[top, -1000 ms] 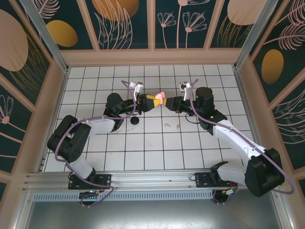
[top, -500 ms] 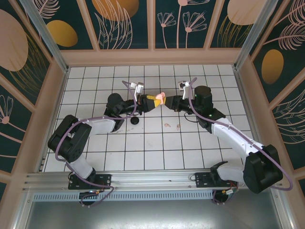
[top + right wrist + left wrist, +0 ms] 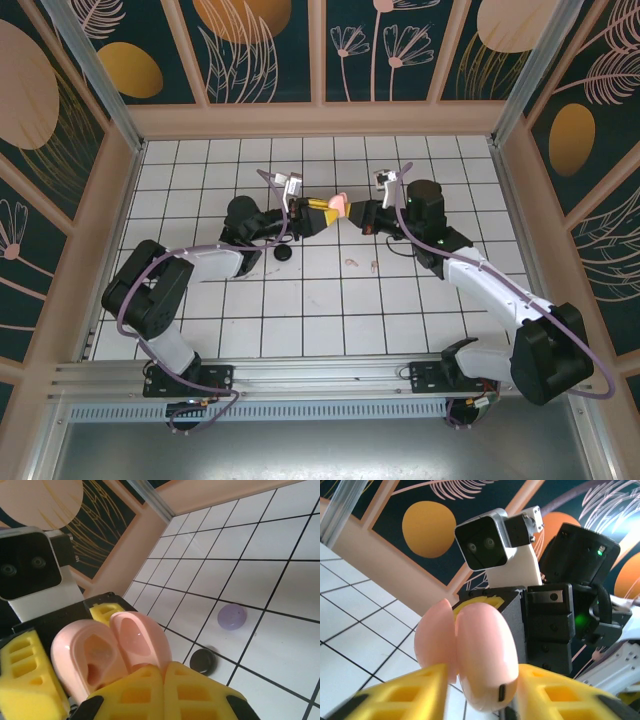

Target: Insert the wireless bluetooth earbuds into the charging case

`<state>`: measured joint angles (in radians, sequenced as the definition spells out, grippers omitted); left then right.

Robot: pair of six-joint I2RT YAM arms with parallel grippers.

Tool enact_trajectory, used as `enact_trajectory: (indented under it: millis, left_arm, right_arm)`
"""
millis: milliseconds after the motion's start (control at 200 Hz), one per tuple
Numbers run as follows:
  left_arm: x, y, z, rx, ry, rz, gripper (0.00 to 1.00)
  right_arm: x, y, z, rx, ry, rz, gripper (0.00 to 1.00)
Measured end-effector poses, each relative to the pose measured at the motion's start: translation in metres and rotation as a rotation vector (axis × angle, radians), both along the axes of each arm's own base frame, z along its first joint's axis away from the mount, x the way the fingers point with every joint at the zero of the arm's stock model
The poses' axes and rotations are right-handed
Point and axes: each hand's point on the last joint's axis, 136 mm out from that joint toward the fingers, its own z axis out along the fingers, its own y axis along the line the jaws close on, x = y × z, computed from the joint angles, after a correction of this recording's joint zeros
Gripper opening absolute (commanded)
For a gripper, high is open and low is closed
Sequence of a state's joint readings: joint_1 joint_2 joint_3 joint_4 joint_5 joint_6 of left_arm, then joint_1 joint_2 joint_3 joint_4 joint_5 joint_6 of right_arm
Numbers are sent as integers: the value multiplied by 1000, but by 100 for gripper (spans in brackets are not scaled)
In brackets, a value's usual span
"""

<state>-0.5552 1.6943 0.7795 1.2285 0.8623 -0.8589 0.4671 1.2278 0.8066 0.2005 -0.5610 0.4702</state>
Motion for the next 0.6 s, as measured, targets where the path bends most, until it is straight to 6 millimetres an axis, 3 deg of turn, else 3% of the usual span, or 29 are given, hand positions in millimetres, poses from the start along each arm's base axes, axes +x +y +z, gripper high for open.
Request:
enact_trajectory:
  millis: [100, 310, 601]
  left_arm:
    - [6, 0, -4, 14, -2, 35, 66]
    - [17, 5, -12, 135, -44, 117, 72]
    - [46, 8, 29, 342, -251, 139, 73]
  right_arm:
    - [6, -4, 2, -20, 7, -37, 0]
    - [20, -18, 5, -124, 0, -133, 0]
    - [30, -41, -16, -367, -7, -205, 0]
